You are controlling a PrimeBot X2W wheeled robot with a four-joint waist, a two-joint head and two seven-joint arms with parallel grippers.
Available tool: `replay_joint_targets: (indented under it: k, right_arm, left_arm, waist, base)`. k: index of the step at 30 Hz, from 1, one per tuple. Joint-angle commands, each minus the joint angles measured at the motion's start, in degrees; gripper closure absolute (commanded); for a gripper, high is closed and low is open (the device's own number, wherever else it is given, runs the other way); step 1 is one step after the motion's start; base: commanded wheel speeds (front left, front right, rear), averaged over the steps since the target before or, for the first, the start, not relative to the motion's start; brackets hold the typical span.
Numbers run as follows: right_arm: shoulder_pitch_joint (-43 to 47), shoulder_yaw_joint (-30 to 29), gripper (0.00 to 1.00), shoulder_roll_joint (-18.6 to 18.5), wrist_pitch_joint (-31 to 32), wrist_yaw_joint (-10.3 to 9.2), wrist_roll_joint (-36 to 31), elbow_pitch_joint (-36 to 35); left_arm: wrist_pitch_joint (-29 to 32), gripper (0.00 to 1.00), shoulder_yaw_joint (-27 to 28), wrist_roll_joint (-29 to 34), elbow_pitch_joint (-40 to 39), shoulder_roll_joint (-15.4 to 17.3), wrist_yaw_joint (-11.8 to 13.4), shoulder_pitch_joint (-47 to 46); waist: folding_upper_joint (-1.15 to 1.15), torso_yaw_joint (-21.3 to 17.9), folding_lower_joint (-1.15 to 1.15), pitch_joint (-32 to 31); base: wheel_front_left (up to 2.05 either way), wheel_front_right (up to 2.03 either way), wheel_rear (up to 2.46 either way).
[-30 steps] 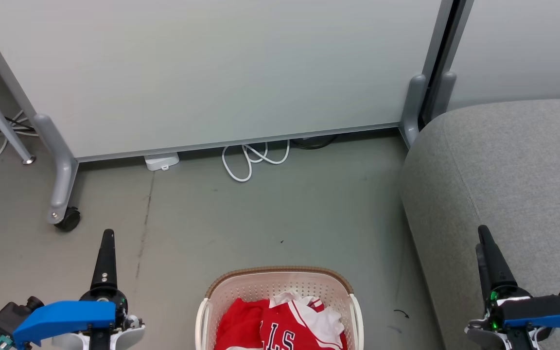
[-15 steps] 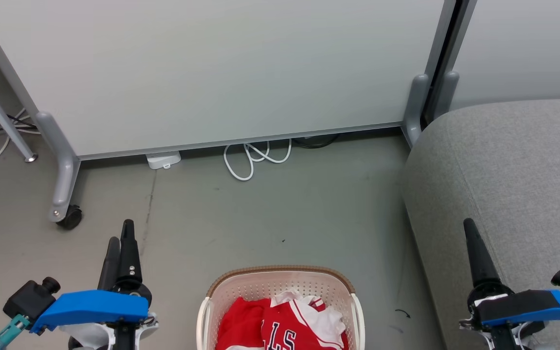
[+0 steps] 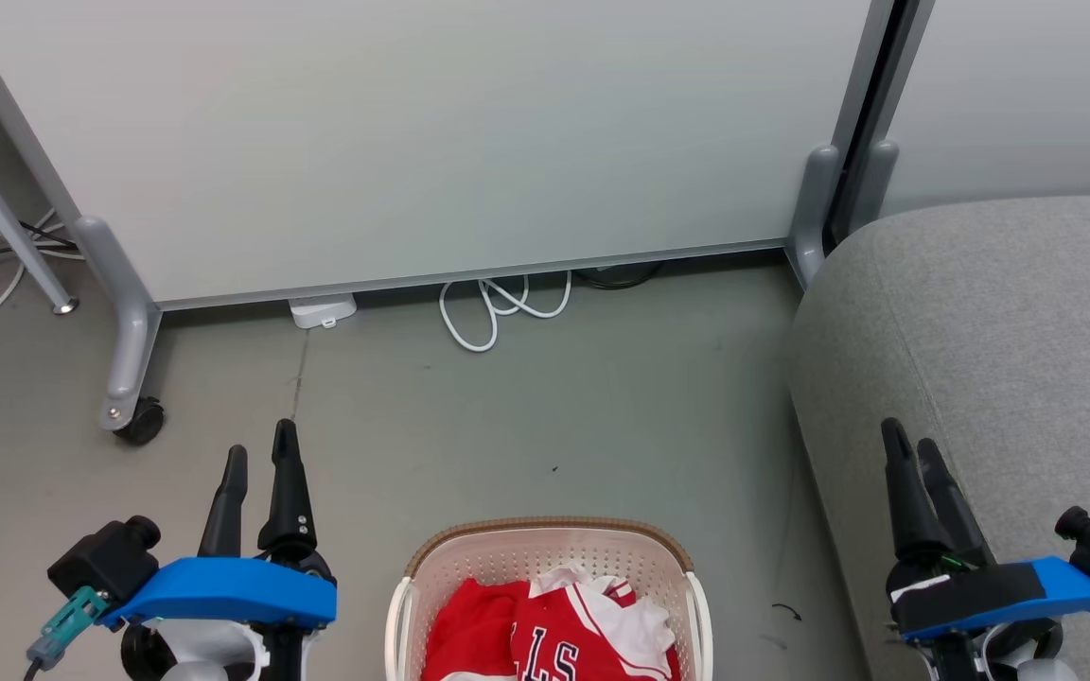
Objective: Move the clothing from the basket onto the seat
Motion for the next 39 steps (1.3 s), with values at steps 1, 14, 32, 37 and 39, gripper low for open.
replay_joint_targets:
  k: [1, 14, 32, 37, 39]
  right_arm:
    - [-1.2, 0.2, 0.00, -0.4, -0.6, 0.15, -2.0, -0.9]
    - [-1.3, 1.2, 0.00, -0.5, -2.8, 0.15, -12.5, -1.1]
    - [-1.3, 1.8, 0.00, -0.6, -5.2, 0.17, -22.7, -1.5]
    - [-1.3, 1.9, 0.00, -0.6, -5.9, 0.18, -25.4, -1.4]
    - [-1.3, 2.0, 0.00, -0.6, -6.2, 0.18, -26.5, -1.5]
  left_arm:
    - [-0.5, 0.00, -0.5, 2.1, -0.5, 0.4, 0.4, -1.6]
    - [-2.7, 0.00, -3.0, 12.5, 0.4, 0.9, 1.3, -2.3]
    - [-5.1, 0.00, -6.0, 22.6, 1.3, 1.6, 3.1, -3.0]
    - [-5.8, 0.00, -6.5, 25.1, 1.1, 1.6, 3.4, -3.1]
    - [-6.1, 0.00, -6.7, 26.1, 1.1, 1.6, 3.5, -3.1]
  waist:
    - [0.00, 0.0, 0.00, 0.0]
    - [0.00, 0.3, 0.00, 0.0]
    - [0.00, 0.7, 0.00, 0.0]
    - [0.00, 0.8, 0.00, 0.1]
    - [0.00, 0.8, 0.00, 0.1]
  base:
    - [0.00, 0.00, 0.00]
    - [0.00, 0.00, 0.00]
    - [0.00, 0.00, 0.00]
    - [0.00, 0.00, 0.00]
    - [0.00, 0.00, 0.00]
